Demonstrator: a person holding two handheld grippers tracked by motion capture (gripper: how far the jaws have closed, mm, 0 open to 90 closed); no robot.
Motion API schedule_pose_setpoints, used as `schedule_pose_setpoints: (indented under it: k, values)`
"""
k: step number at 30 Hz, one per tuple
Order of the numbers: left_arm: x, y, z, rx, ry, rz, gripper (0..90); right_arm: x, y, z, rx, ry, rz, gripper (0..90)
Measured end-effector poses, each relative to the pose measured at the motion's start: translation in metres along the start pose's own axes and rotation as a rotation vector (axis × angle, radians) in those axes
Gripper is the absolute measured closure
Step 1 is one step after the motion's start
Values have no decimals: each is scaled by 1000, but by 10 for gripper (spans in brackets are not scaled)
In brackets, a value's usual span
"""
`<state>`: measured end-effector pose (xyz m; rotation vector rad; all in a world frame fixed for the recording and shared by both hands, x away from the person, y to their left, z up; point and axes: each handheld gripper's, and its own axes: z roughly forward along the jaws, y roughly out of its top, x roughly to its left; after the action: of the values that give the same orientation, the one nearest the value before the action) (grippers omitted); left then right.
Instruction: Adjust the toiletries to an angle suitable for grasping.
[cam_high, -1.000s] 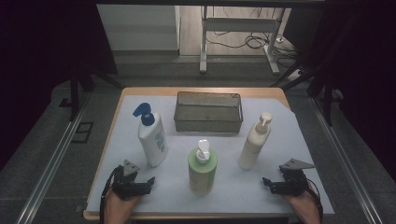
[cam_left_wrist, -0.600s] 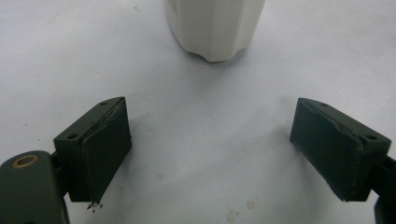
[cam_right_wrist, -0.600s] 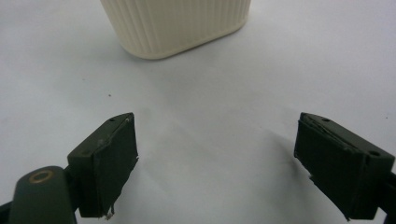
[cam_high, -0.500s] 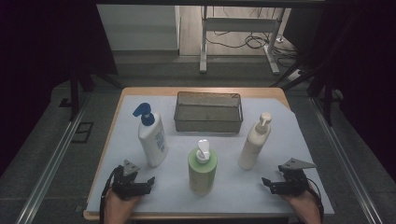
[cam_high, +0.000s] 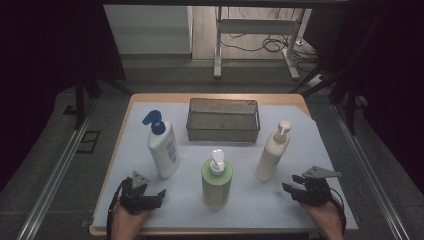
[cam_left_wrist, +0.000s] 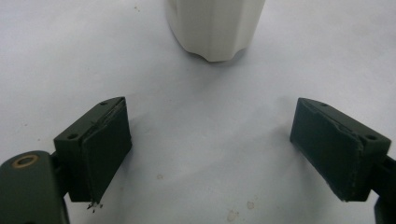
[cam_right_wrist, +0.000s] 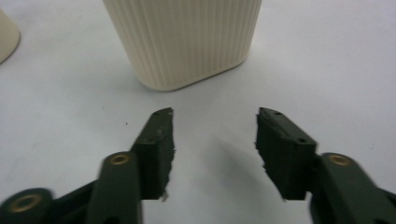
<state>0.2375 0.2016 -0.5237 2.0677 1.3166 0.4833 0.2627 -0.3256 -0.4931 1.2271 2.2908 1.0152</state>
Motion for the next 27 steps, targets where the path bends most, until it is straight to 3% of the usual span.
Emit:
schedule_pose_setpoints:
  k: [2,4,8,10,11,27]
  values:
    - [0,0,0,0,0,0,121,-2,2,1,-3,14,2,616]
    - [0,0,0,0,1,0,120,-3,2,2,-2,19,5,648]
    - [0,0,0,0,0,0,121,-5,5,2,-38,19,-17,817]
    - [0,0,0,-1,1,0,121,-5,6,2,-43,17,-14,838]
    - [0,0,0,-1,0,0,121,-7,7,2,-55,18,-4,893]
    - [0,0,0,-1,0,0,121,-22,21,20,-53,15,50,894]
